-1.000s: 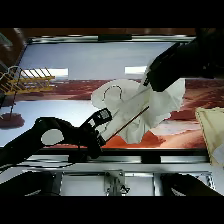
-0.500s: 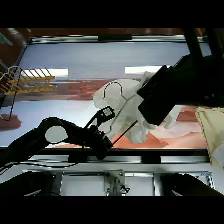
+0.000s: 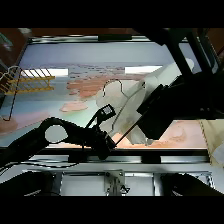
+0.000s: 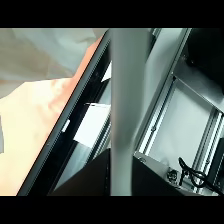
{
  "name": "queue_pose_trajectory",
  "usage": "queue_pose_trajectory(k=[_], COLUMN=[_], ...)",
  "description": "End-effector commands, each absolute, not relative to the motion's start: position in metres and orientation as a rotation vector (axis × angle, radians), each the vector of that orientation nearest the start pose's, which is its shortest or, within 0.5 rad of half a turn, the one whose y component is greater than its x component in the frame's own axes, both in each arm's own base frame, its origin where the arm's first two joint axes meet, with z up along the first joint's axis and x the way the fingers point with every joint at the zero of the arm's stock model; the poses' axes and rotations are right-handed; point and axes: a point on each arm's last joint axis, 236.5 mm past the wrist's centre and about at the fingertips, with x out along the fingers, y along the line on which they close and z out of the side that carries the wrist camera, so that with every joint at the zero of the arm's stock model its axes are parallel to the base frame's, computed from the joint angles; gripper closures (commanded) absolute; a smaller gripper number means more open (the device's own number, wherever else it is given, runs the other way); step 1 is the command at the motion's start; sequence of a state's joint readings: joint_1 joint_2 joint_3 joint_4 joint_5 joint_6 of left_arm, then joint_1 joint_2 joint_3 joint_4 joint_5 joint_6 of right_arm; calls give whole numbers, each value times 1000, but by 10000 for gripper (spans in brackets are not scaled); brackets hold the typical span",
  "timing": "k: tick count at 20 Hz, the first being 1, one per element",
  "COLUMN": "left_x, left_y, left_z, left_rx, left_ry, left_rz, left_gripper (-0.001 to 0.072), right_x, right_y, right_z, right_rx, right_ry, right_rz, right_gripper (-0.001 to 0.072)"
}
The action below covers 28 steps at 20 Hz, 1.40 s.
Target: Fold the shirts.
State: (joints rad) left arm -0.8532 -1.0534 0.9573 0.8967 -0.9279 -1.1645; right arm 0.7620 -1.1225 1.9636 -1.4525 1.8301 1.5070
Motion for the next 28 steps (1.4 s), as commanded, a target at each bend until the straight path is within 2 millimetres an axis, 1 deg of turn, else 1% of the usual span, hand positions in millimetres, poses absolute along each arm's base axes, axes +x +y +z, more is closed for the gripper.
queue_pose_trajectory(k=[1,2,3,5,6,7,8,9,10,12,14,15,16,17,18,19,21,22,23,24,25,26,27,28], left_x=[162,162,162,162,162,162,162,162,162,162,163,163,163,162,160,157,152,151,152,155,158,162,165,170], left_y=[-366,-366,-366,-366,-366,-366,-366,-365,-365,-365,-364,-363,-361,-359,-357,-353,-344,-337,-331,-325,-320,-313,-306,-300], left_z=[81,81,81,81,81,81,81,81,81,81,80,78,77,75,74,72,69,69,69,71,73,75,78,79], left_rx=[122,122,122,122,122,122,123,123,123,124,134,143,158,171,183,202,257,300,336,373,403,424,434,433], left_ry=[978,978,978,978,978,978,978,978,978,977,976,977,978,985,993,1005,1023,1027,1021,1007,993,991,996,1009], left_rz=[-1258,-1258,-1258,-1258,-1258,-1258,-1258,-1258,-1258,-1257,-1254,-1253,-1251,-1253,-1255,-1260,-1264,-1262,-1256,-1245,-1233,-1218,-1204,-1189], left_gripper=[659,659,659,659,659,659,659,659,659,659,659,659,659,659,659,659,659,659,659,659,659,659,659,659], right_x=[183,180,181,188,192,198,202,204,207,220,240,251,262,272,277,281,292,301,311,322,330,337,345,352], right_y=[258,268,274,276,274,269,263,256,246,214,166,137,104,66,32,2,-40,-53,-65,-74,-78,-79,-70,-55], right_z=[273,268,262,254,252,252,253,258,263,280,306,323,339,354,364,369,369,364,353,336,318,301,288,282], right_rx=[-376,-368,-368,-381,-393,-403,-409,-424,-435,-453,-439,-420,-400,-387,-369,-325,-219,-160,-80,5,46,34,-24,-113], right_ry=[1040,1070,1093,1114,1110,1102,1089,1063,1035,958,850,787,729,681,659,651,648,656,684,729,789,844,872,862], right_rz=[976,1014,1028,1014,998,964,931,910,876,741,535,422,297,154,36,-66,-173,-182,-169,-135,-75,13,148,291], right_gripper=[633,633,633,633,632,531,291,207,206,206,202,86,53,53,53,53,54,54,55,86,164,174,173,173])
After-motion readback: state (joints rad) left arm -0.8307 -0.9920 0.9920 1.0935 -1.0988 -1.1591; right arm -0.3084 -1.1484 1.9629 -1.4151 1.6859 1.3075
